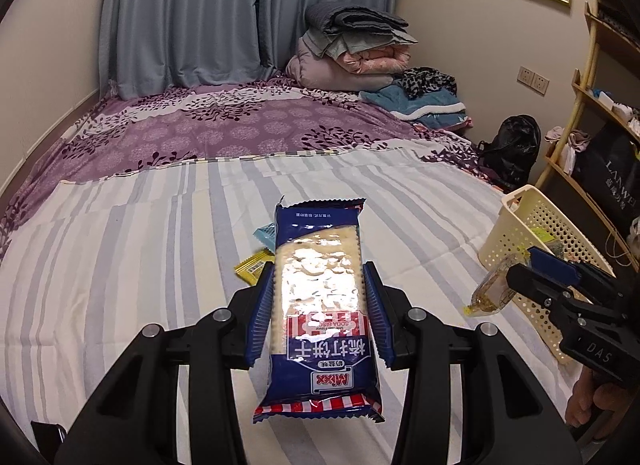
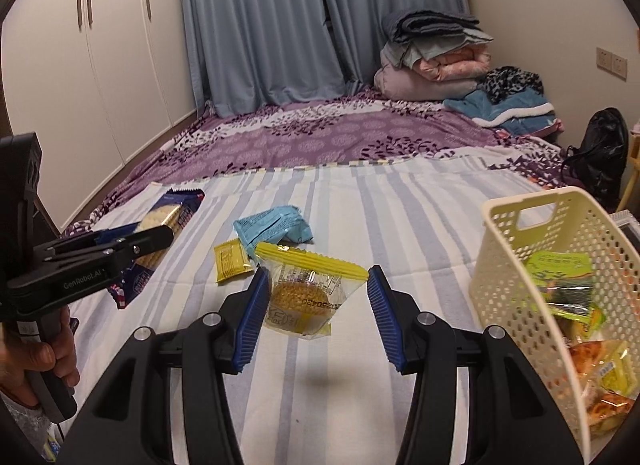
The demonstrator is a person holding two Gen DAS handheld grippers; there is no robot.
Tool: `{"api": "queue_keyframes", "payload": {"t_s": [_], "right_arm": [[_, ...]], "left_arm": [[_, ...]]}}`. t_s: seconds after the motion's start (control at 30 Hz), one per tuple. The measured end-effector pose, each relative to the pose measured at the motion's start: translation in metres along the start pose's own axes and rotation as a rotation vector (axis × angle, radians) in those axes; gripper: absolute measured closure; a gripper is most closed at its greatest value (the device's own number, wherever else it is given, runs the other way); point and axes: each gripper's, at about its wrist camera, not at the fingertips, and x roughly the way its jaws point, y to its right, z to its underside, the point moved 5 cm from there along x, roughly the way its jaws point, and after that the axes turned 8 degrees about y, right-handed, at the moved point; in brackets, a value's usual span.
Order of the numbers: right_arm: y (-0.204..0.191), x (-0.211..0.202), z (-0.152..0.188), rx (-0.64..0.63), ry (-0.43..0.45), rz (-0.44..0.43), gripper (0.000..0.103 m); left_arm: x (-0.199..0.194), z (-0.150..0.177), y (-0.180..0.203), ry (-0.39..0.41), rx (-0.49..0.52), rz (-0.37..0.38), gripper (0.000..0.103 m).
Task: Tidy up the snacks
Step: 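Lift the cracker pack with the left tool while the right tool grasps the clear cookie packet, then lower both held packets into the basket and open both tools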
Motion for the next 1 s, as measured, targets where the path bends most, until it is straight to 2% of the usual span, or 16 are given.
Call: {"api": "queue_keyframes", "payload": {"t_s": [0.43,0.83,0.87,0.97,1.0], "right_arm": [[0.079,-0.078,-0.013,0.111,0.131,0.134,0.052],[0.158,-0.118,0.008,0.23,0.153,0.304,0.051],[0.165,-0.121,0.011,0.247,0.157,0.322,0.048],[0.18,-0.129,0.017,0.285,0.173,0.357,0.024],[0.183,-0.131,0.019,0.289,0.176,0.366,0.022]], "left_arm": [[-0.017,-0.001,0.066,0.013,0.06,0.108,0.059],[-0.017,0.0,0.12,0.001,0.132,0.192,0.059],[-0.016,0.001,0.124,-0.002,0.139,0.197,0.059],[-0.013,0.002,0.136,-0.01,0.153,0.212,0.059],[-0.012,0.003,0.141,-0.013,0.159,0.216,0.059]]}}
